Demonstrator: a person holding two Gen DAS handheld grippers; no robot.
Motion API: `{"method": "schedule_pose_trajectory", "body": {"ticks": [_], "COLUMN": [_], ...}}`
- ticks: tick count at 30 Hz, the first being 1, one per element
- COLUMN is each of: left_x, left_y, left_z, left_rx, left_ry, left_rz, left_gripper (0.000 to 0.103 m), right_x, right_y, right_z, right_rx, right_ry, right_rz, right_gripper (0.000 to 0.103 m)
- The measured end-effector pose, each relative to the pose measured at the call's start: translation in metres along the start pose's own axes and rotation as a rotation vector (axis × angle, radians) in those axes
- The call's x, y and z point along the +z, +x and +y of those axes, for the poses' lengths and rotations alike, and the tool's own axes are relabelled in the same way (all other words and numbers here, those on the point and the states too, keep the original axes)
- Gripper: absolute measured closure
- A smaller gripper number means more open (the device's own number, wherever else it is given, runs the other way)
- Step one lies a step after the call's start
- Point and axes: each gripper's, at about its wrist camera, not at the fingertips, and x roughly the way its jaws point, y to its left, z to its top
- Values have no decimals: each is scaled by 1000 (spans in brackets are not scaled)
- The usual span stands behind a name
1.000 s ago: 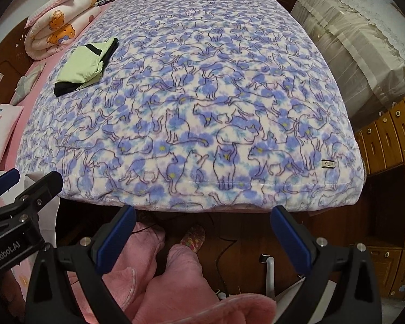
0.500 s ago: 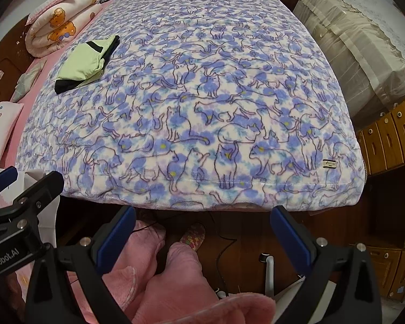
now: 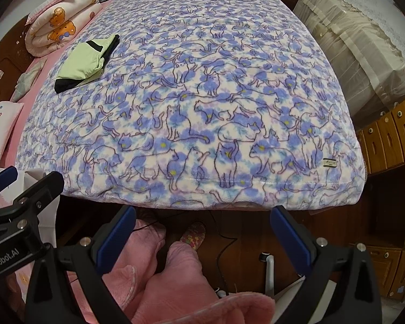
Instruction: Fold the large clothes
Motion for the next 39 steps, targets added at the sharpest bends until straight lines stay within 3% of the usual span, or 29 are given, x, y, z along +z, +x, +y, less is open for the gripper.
{"method": "schedule_pose_trajectory", "body": {"ticks": [39], "left_x": [-3], "left_y": [-3], "left_z": [5], "left_rx": [2], "left_ry": [16], "left_rz": [-3], "left_gripper": [1], "right_x": [-4], "right_y": [3], "right_z": [7], "right_rx": [3], "right_ry": [-11], "right_rz": [2], "right_gripper": [3]}}
